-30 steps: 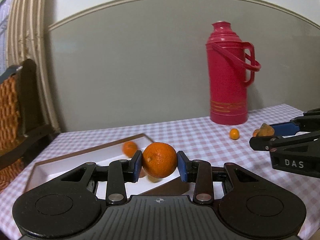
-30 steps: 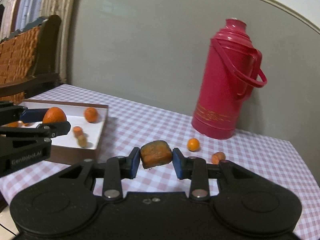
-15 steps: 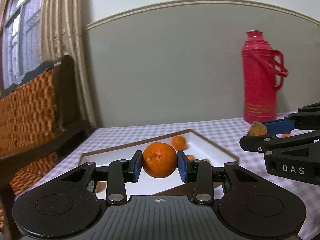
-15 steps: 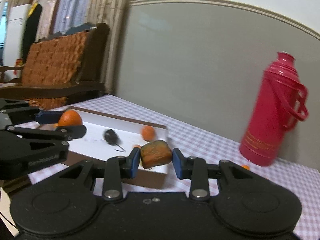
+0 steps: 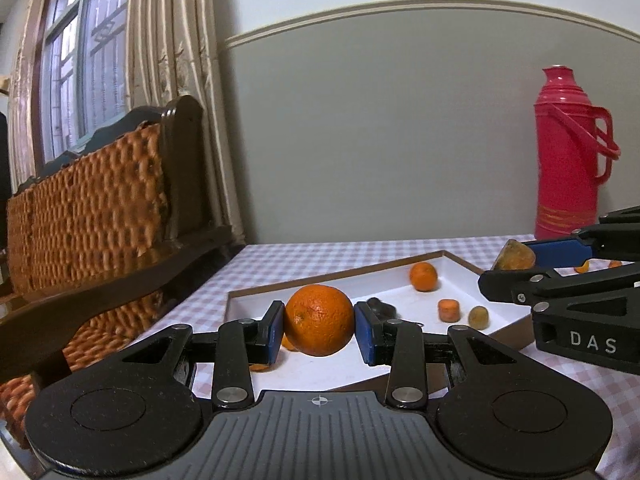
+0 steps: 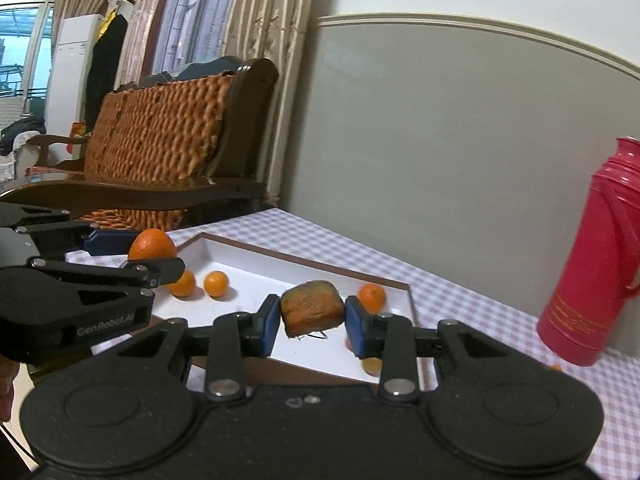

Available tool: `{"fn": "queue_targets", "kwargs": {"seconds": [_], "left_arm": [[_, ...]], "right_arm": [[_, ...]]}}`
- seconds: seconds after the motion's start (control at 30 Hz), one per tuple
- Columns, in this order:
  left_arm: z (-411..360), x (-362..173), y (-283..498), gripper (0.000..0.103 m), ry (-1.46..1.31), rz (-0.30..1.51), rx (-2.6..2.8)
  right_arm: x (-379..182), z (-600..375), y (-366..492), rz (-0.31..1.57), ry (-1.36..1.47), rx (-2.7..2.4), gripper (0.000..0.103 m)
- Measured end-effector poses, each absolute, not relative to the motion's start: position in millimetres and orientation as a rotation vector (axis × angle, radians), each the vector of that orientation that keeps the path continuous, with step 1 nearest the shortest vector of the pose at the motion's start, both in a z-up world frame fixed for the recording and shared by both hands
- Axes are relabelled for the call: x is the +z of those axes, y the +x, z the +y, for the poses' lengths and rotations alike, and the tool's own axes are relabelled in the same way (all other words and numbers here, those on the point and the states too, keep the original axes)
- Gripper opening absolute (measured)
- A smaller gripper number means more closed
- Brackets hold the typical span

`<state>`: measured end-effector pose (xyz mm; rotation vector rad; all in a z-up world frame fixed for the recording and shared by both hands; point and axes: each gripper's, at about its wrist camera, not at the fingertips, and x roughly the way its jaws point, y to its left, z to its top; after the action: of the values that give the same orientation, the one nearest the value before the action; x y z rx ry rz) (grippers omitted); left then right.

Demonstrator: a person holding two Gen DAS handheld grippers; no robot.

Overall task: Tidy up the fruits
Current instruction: 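Carry the small orange and brown chunk over the white tray with both tools, then lower both tools into the tray and open them to drop the items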

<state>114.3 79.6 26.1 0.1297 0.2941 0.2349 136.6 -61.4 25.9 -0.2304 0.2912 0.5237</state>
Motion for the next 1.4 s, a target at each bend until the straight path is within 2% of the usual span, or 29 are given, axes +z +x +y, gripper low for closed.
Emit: {"fn": "queue_targets", "kwargs": {"seconds": [0.5, 1.4], "left_arm": [[116.0, 28.5, 114.3, 0.038, 0.092, 0.267, 0.291], [130.7, 31.2, 161.3, 0.038, 0.062, 0.248, 0.311]], "right_arm": [[32.1, -30.4, 136.1, 0.237, -0.247, 0.544, 0.026], [41.8, -31.9, 187.8, 0.209, -0.22, 0.471, 0.026]]}}
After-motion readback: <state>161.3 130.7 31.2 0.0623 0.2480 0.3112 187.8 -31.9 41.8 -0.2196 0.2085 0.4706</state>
